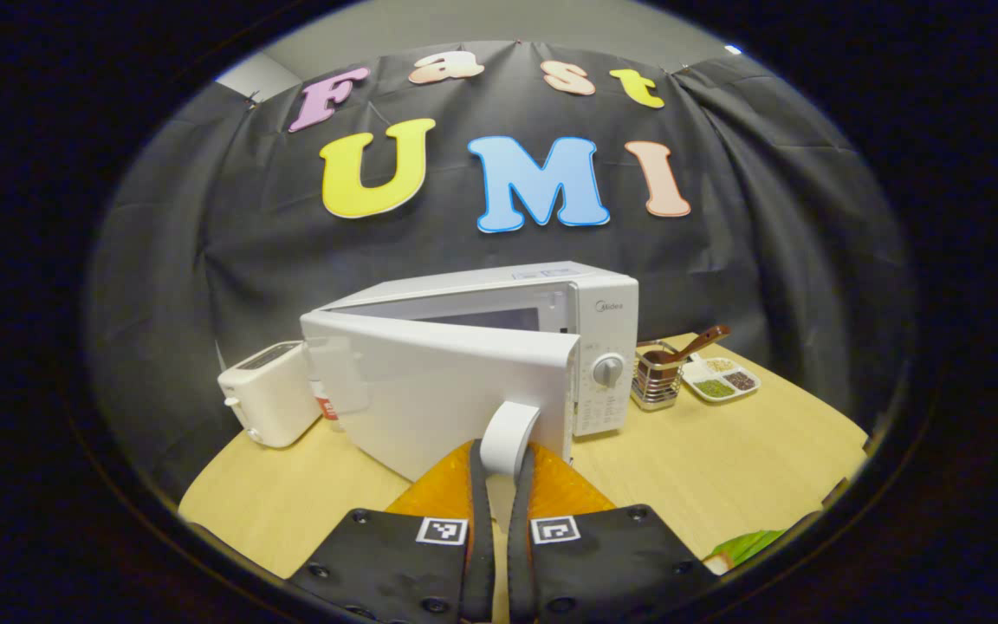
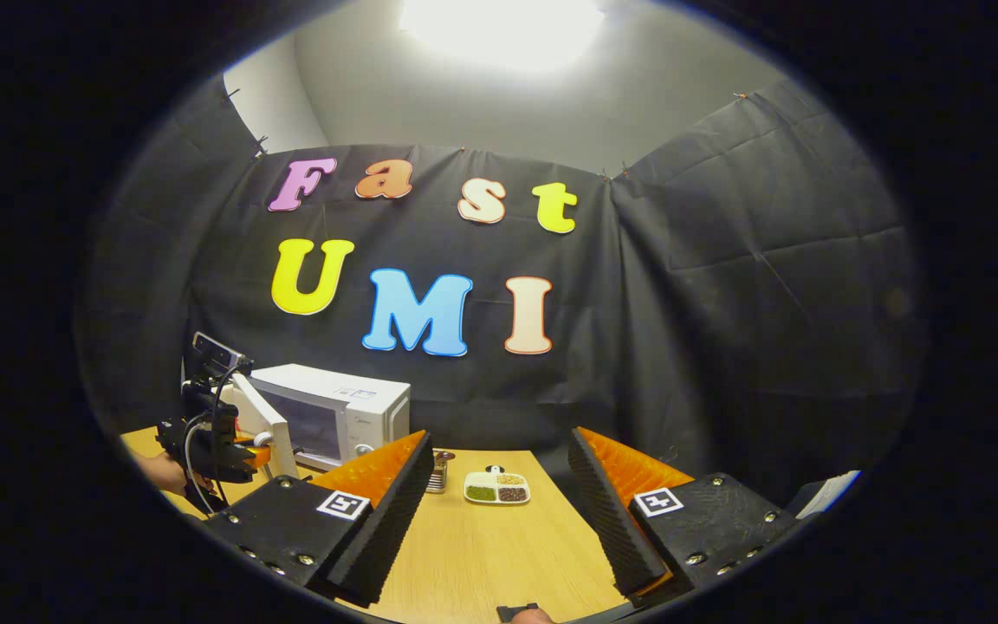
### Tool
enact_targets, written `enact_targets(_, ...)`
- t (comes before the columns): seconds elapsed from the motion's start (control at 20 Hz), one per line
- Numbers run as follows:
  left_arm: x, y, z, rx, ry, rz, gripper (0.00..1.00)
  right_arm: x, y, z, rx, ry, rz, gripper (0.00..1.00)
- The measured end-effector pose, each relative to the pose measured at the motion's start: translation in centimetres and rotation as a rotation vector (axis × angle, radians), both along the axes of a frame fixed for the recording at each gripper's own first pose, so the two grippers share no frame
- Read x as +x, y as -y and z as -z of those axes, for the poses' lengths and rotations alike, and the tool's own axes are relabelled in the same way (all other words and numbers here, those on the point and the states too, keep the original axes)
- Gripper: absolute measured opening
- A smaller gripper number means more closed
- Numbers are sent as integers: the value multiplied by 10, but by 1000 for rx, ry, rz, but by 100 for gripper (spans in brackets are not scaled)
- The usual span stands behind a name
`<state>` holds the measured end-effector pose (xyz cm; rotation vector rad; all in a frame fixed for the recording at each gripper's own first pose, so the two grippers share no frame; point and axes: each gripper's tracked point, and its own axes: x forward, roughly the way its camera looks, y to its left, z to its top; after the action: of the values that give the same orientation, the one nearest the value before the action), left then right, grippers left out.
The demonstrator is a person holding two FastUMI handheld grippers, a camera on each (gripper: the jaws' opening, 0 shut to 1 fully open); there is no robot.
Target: Open the microwave oven with the left hand, put the food in, and close the microwave oven.
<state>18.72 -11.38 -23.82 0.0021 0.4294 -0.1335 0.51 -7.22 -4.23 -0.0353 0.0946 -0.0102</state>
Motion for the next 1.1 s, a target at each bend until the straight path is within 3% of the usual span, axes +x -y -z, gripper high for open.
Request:
enact_targets(0.45, -51, -83, 3, 40, -26, -75, 12, 4, -43, -6, 42, 14, -74, 95)
enact_targets(1.1, -82, -181, 14, 3, -22, -3, 12, -14, -170, -14, 112, -24, -108, 95)
